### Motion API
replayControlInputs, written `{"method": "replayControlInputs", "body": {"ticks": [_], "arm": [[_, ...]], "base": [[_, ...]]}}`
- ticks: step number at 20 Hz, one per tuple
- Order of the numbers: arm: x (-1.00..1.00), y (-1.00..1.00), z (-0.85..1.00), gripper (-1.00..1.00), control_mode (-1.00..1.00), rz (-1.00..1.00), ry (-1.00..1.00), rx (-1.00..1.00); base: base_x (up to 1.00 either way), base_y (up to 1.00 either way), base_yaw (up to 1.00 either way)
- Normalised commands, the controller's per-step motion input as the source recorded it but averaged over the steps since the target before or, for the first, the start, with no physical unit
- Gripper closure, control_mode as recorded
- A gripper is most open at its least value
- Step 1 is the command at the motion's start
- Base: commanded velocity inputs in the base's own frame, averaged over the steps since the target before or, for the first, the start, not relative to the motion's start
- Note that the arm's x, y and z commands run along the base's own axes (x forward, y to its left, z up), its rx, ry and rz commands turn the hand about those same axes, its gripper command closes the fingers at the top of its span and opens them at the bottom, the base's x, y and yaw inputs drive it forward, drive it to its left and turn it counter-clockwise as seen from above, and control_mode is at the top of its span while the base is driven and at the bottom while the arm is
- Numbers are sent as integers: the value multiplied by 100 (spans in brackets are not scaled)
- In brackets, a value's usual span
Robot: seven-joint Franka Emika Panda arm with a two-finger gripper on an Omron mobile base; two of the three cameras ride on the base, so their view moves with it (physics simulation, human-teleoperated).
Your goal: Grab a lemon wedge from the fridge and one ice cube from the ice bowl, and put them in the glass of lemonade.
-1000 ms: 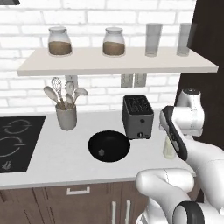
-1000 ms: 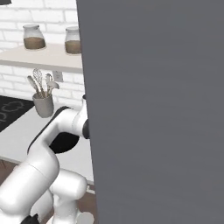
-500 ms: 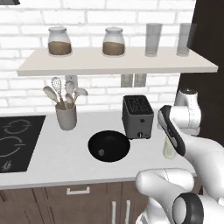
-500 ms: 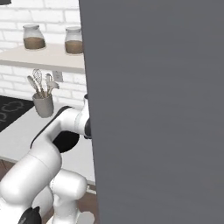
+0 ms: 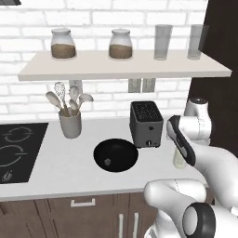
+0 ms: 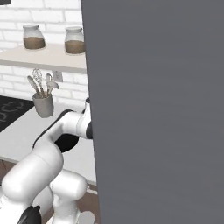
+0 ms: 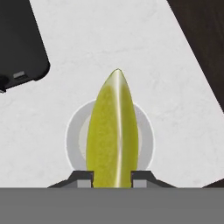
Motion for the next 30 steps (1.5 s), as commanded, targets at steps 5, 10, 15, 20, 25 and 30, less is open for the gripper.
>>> {"method": "replayControlInputs", "body": {"ticks": [5, 10, 15, 20, 25, 30], "arm": [[4, 0, -17, 100, -100, 0, -1, 0], [7, 0, -8, 100, -100, 0, -2, 0], [0, 0, 0, -100, -100, 0, 0, 0], [0, 0, 0, -100, -100, 0, 0, 0], [0, 0, 23, -100, -100, 0, -2, 0], [-12, 0, 76, -100, -100, 0, -25, 0]], "base": [[0, 0, 0], [0, 0, 0], [0, 0, 0], [0, 0, 0], [0, 0, 0], [0, 0, 0]]}}
